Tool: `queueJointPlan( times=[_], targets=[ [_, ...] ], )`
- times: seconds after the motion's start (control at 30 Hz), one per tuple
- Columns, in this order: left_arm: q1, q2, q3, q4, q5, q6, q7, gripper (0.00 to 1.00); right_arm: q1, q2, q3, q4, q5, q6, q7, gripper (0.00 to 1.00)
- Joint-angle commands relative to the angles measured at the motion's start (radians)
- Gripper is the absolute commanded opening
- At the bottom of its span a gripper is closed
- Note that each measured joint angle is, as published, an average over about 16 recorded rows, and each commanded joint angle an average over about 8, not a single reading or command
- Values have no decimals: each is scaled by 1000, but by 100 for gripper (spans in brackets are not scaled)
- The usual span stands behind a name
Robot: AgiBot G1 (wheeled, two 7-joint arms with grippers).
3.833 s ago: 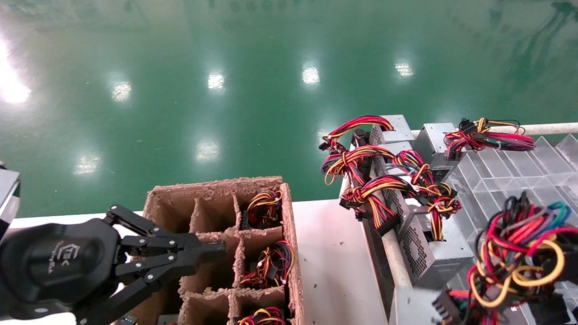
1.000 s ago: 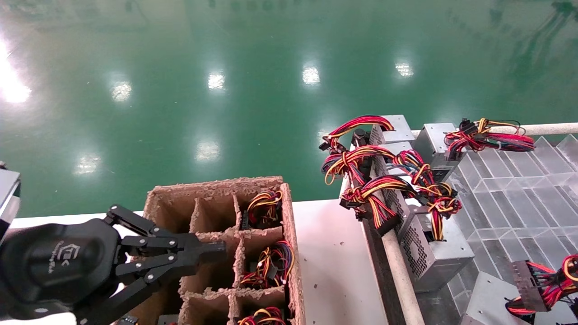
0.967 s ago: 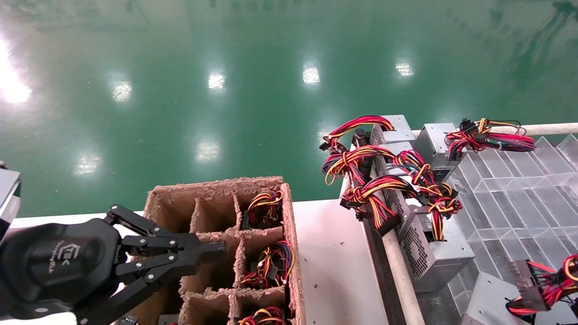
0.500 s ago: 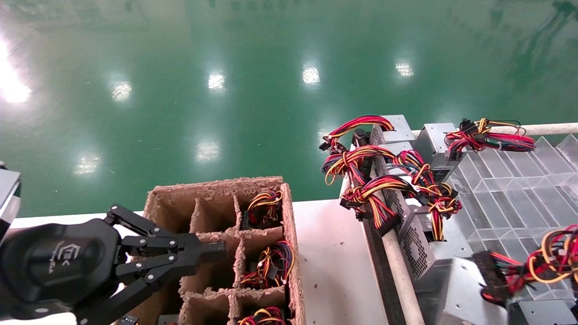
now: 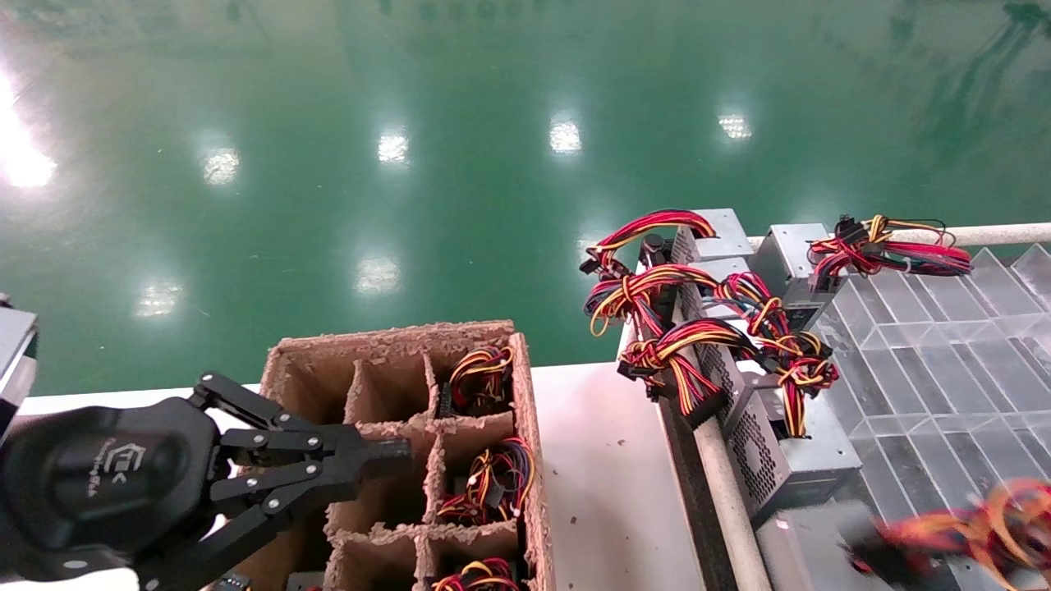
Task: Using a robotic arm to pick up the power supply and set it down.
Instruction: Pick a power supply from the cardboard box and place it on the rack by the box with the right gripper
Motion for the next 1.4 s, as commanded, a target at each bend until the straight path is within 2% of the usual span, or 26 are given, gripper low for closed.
queueJointPlan(
  times=[0.03,0.13,0.17,0.4,0.43,0.93,1.2,1.4],
  targets=[
    [0,0,0,0,0,0,0,0,-3,23,-7,9,-9,0,4,0],
    [0,0,0,0,0,0,0,0,-2,44,-11,16,-16,0,5,0],
    [0,0,0,0,0,0,0,0,-2,50,-13,17,-19,1,5,3],
    [0,0,0,0,0,0,0,0,-5,72,-15,22,-59,0,16,91],
    [0,0,0,0,0,0,0,0,-5,74,-13,23,-65,0,18,100],
    [0,0,1,0,-1,0,0,0,12,112,68,63,-101,-2,74,100],
    [0,0,1,0,-1,-1,1,0,39,34,113,107,-87,-3,75,100],
    [0,0,1,1,-1,-1,1,0,11,-30,181,117,-130,1,93,100]
  ],
)
